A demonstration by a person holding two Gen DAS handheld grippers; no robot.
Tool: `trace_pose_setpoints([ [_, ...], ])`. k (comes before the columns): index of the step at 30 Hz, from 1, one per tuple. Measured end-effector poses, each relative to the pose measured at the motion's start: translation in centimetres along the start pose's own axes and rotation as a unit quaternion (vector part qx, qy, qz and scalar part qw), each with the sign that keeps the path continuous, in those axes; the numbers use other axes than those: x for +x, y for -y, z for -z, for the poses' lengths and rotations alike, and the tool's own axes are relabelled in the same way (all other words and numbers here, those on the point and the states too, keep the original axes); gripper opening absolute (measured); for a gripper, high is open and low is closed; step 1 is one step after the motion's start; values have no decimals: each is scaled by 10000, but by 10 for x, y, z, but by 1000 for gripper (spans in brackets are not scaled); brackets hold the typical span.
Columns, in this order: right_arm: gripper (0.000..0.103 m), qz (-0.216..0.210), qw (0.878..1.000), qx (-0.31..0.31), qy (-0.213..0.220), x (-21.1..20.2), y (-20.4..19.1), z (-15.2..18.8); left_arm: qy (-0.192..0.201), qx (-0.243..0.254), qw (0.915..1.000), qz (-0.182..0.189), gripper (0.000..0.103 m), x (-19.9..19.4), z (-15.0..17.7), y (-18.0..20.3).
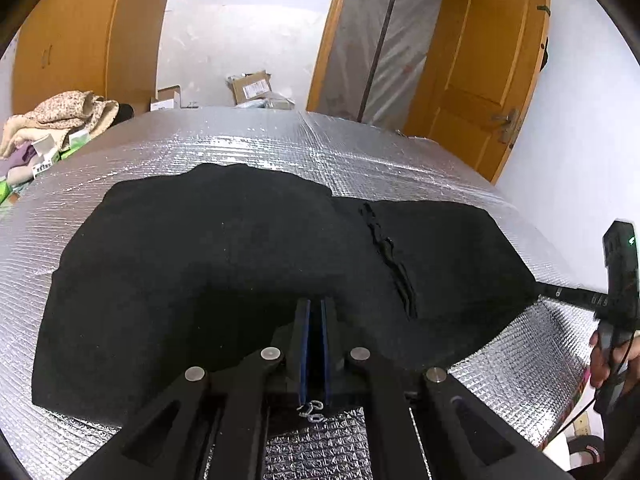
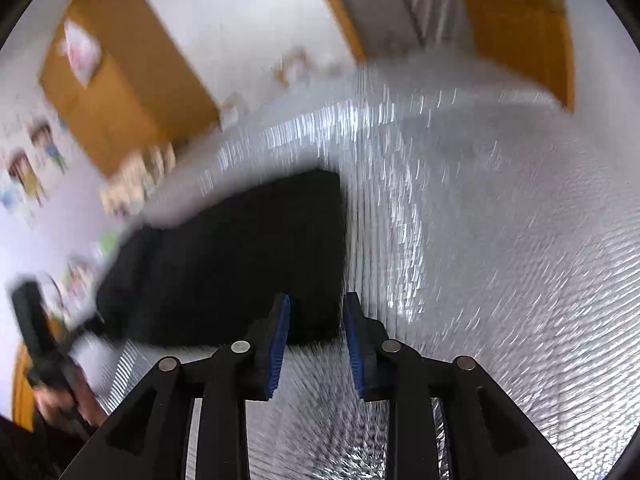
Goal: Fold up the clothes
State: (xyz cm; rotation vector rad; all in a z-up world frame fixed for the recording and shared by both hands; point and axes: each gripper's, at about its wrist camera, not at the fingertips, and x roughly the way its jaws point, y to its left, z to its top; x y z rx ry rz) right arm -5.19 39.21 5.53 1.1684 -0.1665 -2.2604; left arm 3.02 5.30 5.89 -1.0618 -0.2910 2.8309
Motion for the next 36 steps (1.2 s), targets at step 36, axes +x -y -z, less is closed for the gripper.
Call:
trace_pose_setpoints([
  [36,44,-616,9932,933,-329,24,9,-33,147,-122,9998,83,5,2,4,-2],
])
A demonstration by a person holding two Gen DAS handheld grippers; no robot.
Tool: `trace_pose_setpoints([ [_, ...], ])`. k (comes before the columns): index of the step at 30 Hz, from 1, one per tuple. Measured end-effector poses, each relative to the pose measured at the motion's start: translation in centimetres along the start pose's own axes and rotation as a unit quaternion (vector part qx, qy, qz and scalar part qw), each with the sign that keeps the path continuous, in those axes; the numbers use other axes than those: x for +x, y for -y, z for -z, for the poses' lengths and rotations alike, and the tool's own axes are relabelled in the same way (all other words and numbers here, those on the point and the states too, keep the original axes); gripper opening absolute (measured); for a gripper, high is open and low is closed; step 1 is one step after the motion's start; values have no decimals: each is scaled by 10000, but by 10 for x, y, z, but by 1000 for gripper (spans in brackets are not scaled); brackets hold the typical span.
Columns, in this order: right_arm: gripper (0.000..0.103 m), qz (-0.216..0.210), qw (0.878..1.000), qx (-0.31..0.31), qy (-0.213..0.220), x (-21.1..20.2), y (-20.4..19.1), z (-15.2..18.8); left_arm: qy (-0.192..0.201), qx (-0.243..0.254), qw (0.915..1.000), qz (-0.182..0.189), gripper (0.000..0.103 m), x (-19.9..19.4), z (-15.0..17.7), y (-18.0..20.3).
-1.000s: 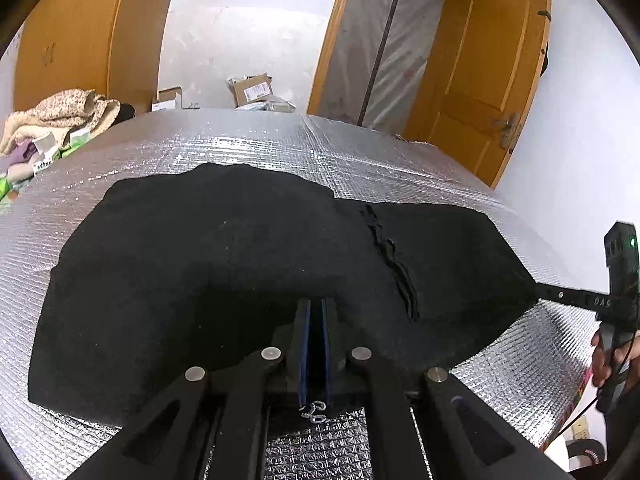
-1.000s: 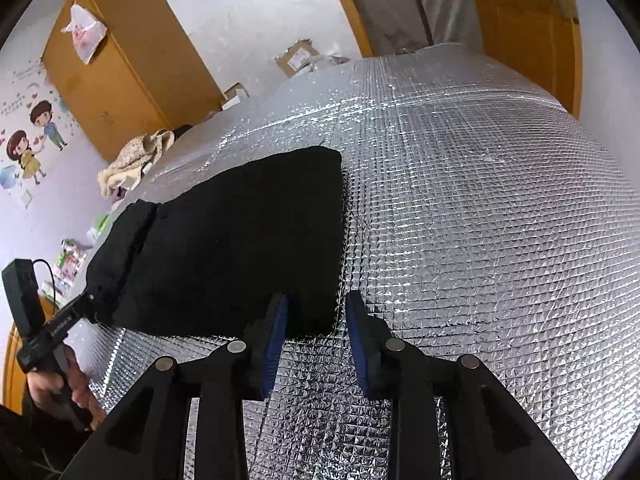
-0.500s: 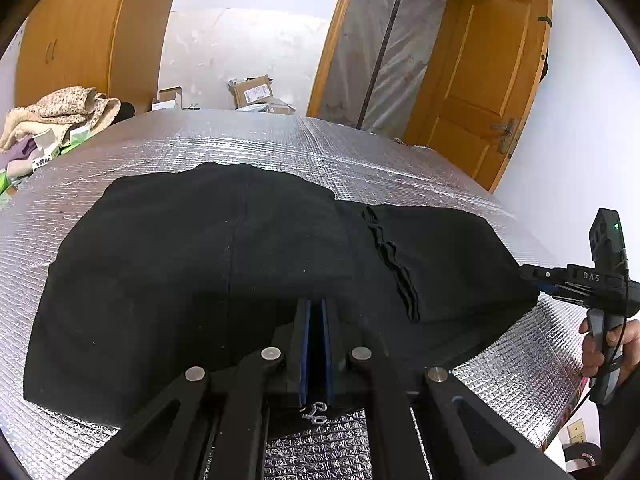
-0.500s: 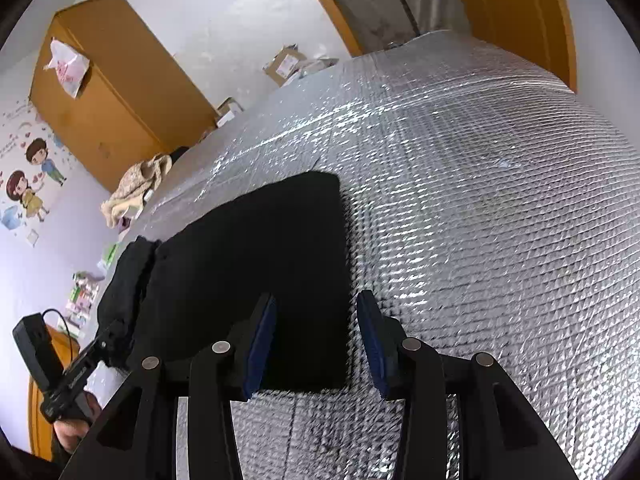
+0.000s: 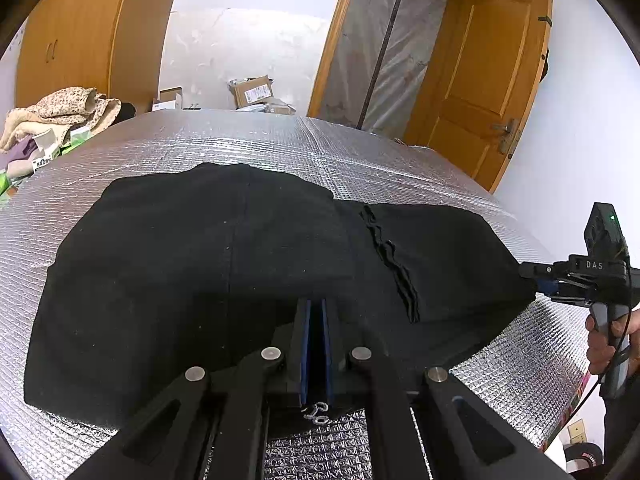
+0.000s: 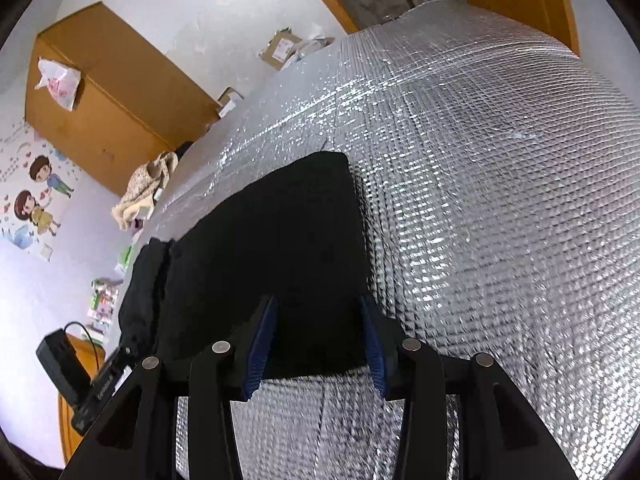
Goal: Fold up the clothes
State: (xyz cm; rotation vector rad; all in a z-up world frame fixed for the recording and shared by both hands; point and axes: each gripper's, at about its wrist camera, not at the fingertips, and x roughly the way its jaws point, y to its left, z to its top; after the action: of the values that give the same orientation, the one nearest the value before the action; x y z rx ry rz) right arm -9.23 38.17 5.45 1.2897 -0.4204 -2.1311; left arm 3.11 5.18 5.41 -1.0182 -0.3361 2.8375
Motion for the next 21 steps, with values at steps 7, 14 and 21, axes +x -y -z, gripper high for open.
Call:
trace_pose_setpoints([
  [7,42,-277,9995,172,33,-6,7,4,1,-19,10000,12,5,1,0,1],
  [14,42,-335,9984,424,156,-3,9,1,6,-42,10000,25,5,0,0,1],
  [21,16,-327,9984,375,286,-4,6,7,5,-61,10000,36,5,0,0,1],
])
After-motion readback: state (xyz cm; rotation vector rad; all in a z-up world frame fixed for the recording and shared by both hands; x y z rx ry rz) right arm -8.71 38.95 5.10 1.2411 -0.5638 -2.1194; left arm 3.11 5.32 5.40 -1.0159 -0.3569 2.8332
